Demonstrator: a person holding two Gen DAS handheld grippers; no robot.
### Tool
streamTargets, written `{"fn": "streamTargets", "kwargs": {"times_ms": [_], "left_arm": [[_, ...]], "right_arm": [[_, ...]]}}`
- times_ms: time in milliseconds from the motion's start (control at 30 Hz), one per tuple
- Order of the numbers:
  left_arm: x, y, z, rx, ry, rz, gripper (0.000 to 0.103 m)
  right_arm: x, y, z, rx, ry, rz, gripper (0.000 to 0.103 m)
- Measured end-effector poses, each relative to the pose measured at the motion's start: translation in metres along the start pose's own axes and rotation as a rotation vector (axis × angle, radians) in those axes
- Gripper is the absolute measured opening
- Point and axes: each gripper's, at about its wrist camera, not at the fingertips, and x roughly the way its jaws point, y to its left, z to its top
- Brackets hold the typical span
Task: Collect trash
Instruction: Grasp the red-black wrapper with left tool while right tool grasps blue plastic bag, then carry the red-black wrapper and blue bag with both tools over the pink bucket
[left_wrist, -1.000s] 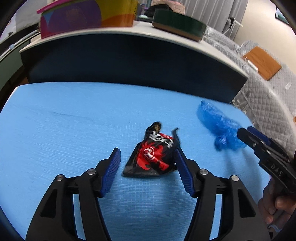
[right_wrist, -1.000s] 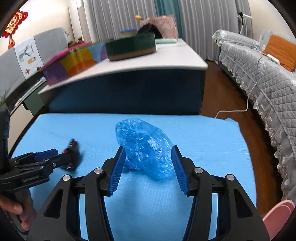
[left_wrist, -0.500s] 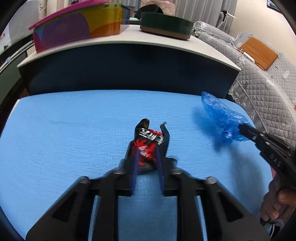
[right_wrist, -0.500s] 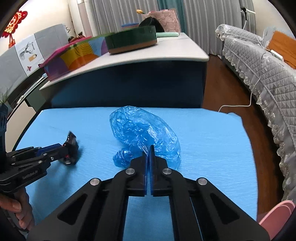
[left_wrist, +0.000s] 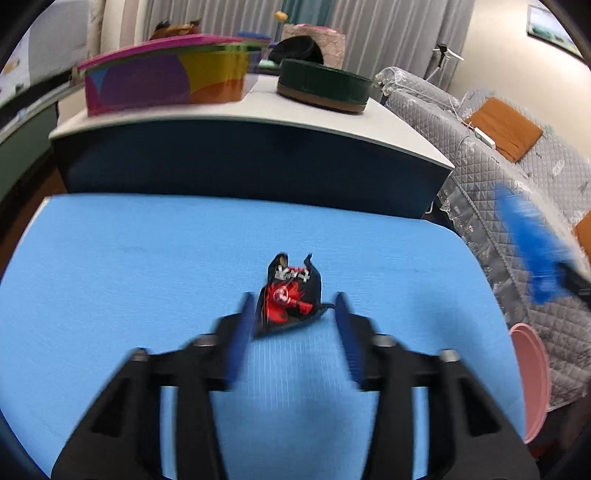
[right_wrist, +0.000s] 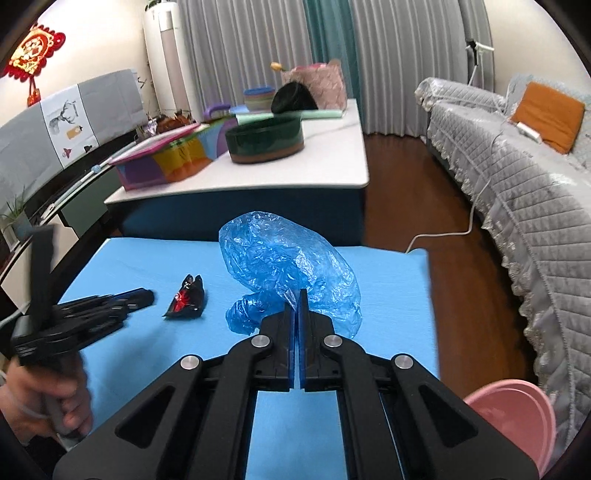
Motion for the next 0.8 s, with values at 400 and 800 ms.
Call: {"fn": "streamTargets", "kwargs": {"times_ms": [400, 800], "left_arm": [[0.062, -0.008, 0.001, -0.038, 0.102, 0.129, 0.059], [0.011, -0.035, -0.002, 0.035, 0.016, 0.089, 0.040]], "right_arm": [[-0.105, -0.035, -0.024, 0.007, -0.054, -0.077, 0.001], [-0.116, -0.056, -0.067, 0.079, -0.058, -0.117, 0.001]]}}
